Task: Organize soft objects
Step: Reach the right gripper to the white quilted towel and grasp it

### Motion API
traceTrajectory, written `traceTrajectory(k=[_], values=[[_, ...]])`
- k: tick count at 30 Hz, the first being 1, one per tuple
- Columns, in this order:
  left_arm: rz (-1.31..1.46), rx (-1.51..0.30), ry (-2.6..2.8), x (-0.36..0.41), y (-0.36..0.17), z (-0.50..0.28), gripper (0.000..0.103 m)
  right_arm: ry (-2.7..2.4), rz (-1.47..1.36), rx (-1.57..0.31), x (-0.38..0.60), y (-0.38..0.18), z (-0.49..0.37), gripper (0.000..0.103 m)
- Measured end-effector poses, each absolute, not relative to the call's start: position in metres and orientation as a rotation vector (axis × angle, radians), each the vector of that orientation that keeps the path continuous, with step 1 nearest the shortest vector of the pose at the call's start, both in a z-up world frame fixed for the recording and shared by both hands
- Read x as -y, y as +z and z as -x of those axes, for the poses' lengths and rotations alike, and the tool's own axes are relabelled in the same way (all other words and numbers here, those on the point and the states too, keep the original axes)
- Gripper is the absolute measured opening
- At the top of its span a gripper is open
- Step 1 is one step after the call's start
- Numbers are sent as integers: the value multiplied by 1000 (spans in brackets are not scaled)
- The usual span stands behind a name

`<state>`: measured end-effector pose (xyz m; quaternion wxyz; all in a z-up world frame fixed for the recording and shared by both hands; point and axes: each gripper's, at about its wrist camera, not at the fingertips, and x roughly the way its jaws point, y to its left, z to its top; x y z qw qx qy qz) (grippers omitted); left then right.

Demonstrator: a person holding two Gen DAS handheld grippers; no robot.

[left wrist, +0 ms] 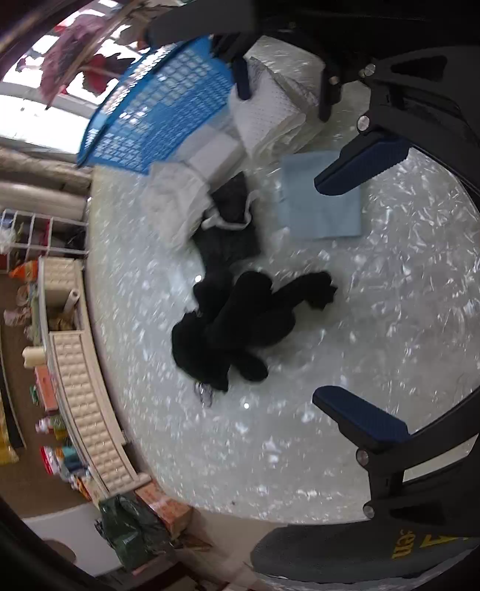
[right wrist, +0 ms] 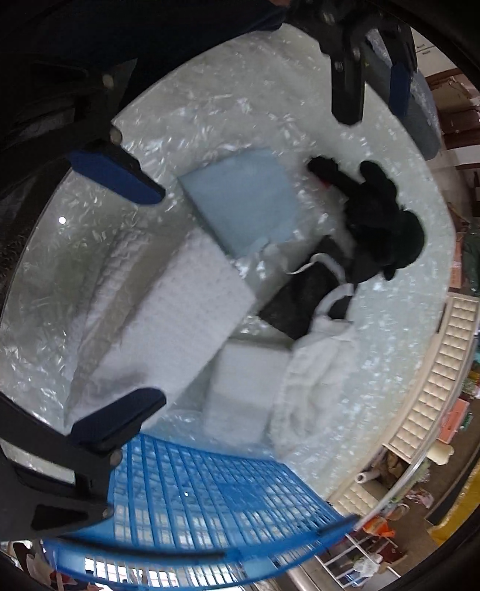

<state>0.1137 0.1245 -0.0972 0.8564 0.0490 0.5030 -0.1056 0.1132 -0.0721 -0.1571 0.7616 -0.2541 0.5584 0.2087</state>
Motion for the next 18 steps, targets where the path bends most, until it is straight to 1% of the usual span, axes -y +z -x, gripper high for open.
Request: traceTrajectory(k=[4,15,18], values=[[-140,-1088,-250,-112,-109,-114,103,439,540,-1240,76,-170,-119,91],[-175,-1126,-276,-99,-123,-112,103,425,546,-1230,77,-187,-121,88],[-180,-1131,-275,-99,-124,-112,103,433,526,-1226,79,-185,-118,82]])
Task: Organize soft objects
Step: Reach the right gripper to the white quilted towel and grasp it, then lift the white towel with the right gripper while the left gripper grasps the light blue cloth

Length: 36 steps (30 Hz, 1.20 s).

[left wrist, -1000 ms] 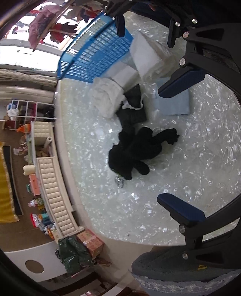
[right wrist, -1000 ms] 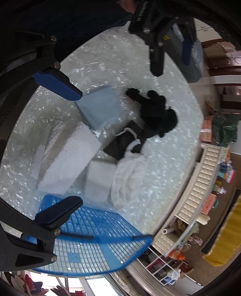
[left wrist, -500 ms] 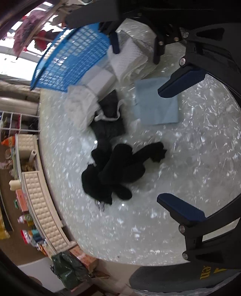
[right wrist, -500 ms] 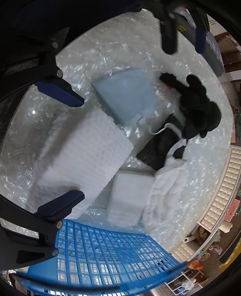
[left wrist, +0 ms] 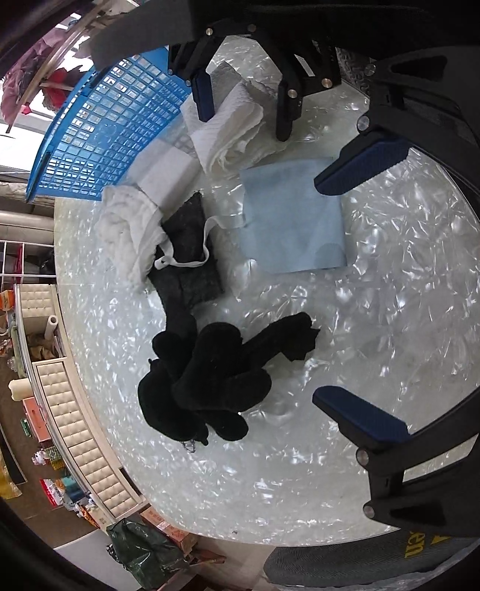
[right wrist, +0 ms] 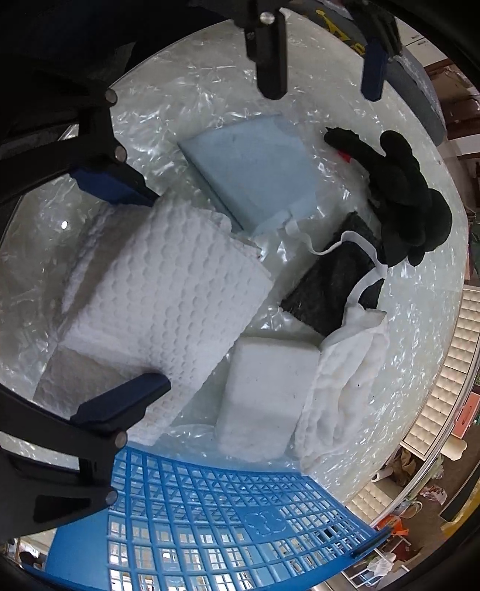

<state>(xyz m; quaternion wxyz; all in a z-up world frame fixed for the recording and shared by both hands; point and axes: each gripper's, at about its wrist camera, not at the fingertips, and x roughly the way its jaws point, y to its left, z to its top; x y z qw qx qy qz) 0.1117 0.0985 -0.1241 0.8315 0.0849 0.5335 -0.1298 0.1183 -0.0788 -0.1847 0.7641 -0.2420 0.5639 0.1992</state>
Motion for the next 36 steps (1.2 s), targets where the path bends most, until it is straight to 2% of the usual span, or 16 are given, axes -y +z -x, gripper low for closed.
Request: traceTrajectory(k=[3,5,7,13,36], values=[[-187,-1128,-275,-98,-123,-110,103,437,525,-1205,78,-181,-114,70],[-187,-1126,-275,-98,-122,-108,103,432,536,-1189,77,-179,-110,53],[-185,-1128,-273,-96,-122,-108,103,416,558,-1171,76,-178,-108,41],[-153,-1141,-272,-94,-119,-105,103,402,546,-1148,79,-171,-106,26],[-140,-1166,-245,-52,-118,-115,103,425,476,-873,117,-22,-77,24]])
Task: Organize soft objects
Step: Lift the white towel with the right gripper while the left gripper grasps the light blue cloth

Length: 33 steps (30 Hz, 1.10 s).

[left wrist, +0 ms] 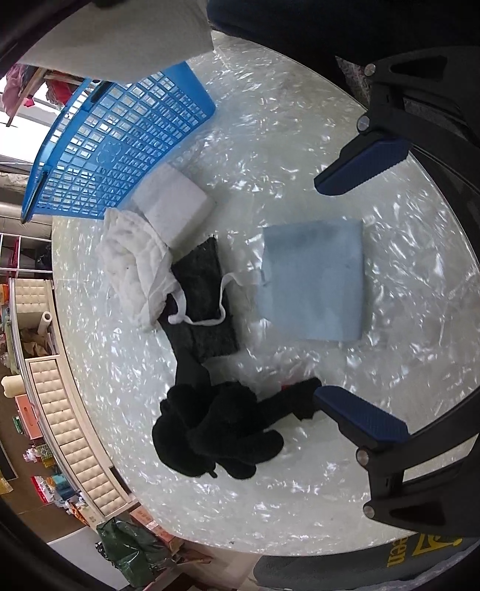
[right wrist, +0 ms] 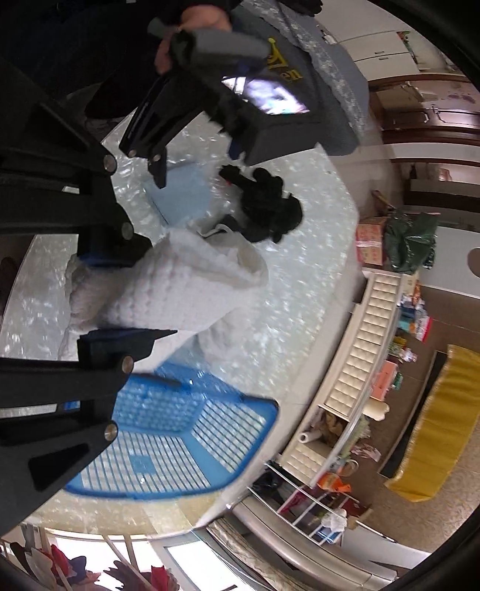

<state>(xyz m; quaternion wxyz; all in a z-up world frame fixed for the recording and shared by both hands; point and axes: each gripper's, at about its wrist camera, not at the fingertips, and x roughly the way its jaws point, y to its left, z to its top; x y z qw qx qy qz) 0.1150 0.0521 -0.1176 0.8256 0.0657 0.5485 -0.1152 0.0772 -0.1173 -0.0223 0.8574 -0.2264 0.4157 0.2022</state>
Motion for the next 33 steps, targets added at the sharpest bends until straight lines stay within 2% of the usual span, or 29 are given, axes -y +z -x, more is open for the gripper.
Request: traceTrajectory(k=[16,21,25,29,33], values=[[-160,-1198,-249,-33,-140,-135,103,295,399,-780,170,29,-99,22],[-148,-1202,-251,-33,-144,-140,103,211,482,-793,180,22,-105,22],[-155,-1216,-257,-32,-149,-140,95,168,554,-828,186,5,-111,22],[-156,-1238,-250,-33,-158,-142,79,158,579,-886,194,-13,-122,22],[-155,-1242,-246,-34,-159,-142,78,129,603,-929,202,-26,-131,22]])
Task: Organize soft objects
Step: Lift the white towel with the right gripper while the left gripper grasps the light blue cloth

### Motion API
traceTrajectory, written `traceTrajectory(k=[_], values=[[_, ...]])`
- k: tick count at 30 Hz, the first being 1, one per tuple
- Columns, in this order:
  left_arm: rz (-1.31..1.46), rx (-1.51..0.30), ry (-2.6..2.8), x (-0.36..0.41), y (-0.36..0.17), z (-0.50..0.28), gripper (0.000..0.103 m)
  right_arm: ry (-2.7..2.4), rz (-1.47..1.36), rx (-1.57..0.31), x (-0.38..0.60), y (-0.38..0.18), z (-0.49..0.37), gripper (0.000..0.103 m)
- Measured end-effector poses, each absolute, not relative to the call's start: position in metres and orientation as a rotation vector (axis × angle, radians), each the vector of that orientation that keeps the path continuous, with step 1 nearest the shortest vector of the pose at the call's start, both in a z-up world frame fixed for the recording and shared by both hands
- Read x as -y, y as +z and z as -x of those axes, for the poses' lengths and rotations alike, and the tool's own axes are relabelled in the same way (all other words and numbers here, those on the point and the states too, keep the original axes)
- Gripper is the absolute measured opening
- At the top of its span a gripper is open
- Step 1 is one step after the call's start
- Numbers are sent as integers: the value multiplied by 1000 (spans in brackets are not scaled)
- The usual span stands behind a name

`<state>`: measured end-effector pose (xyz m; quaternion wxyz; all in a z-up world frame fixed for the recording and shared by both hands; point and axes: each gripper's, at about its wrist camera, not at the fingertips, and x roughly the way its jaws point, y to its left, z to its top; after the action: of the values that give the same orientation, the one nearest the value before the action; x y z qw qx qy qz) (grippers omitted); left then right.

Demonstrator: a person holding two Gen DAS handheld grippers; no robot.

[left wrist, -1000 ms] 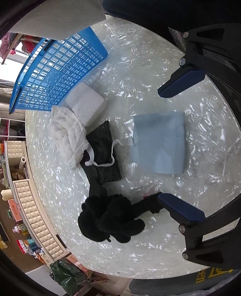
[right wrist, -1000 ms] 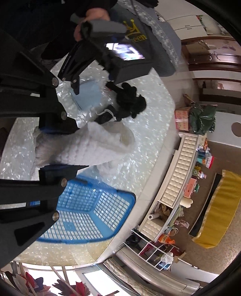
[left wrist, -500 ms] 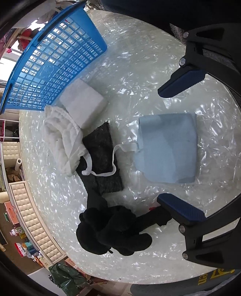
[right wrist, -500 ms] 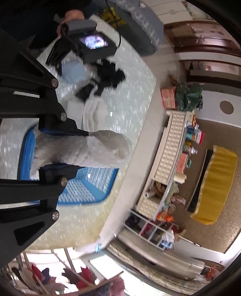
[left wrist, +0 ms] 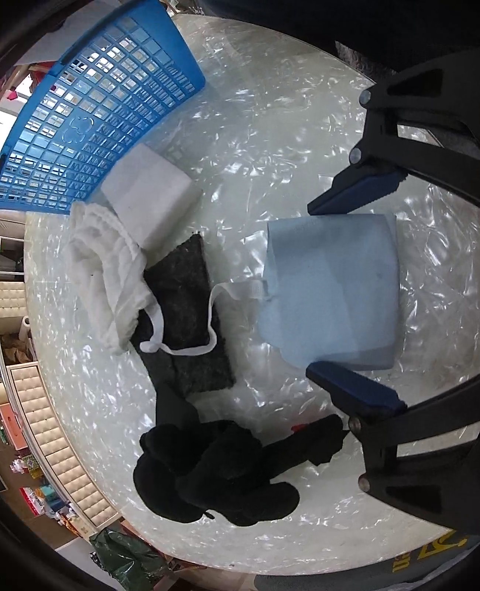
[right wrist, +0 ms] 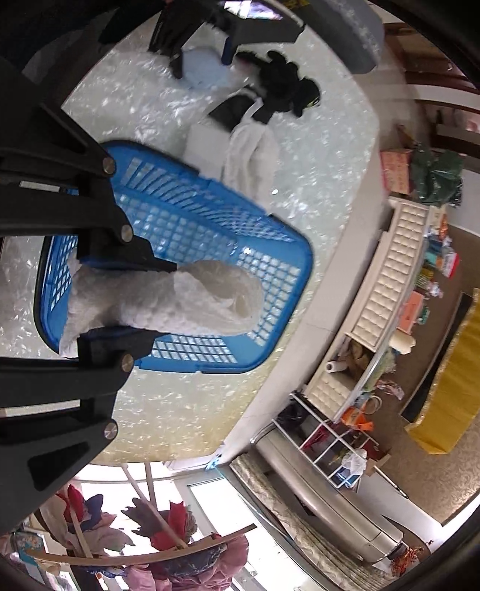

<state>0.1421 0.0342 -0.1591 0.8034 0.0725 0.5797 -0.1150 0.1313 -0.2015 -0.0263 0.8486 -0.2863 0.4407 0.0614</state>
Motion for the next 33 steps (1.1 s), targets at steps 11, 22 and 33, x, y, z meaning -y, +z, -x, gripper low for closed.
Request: traceTrajectory(k=[11,22,33], values=[[-149,-1223,-214,-32,-161,-142,78,111,566,-1030,222,-44,-154,22],[-159,-1211,-228,-30,-154,-136,47,137,565,-1085,217,-60,-175,22],[-126,-1199,-227,-39,-151,-136,10,83,654,-1152,210,-88,-195,22]])
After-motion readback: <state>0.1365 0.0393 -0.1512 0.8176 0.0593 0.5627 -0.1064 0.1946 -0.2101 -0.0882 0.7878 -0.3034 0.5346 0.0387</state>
